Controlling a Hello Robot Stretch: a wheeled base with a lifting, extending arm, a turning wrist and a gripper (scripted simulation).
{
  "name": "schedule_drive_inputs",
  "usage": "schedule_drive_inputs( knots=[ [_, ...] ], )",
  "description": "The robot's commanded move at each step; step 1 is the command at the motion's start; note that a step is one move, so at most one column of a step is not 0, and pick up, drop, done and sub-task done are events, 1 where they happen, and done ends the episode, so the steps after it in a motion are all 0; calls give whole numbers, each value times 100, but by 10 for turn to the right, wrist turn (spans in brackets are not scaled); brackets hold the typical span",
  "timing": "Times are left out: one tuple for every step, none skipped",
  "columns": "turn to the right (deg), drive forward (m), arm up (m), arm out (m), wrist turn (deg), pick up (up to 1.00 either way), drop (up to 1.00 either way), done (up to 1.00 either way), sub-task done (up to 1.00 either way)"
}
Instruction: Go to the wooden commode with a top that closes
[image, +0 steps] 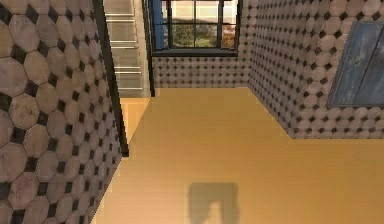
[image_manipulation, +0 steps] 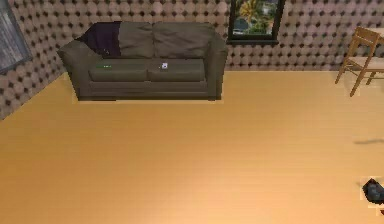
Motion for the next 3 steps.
schedule_drive_inputs(
  knots=[
    [0, 85, 0, 0, 0, 0, 0, 0, 0],
    [-60, 0, 0, 0, 0, 0, 0, 0, 0],
    [0, 100, 0, 0, 0, 0, 0, 0, 0]
  ],
)
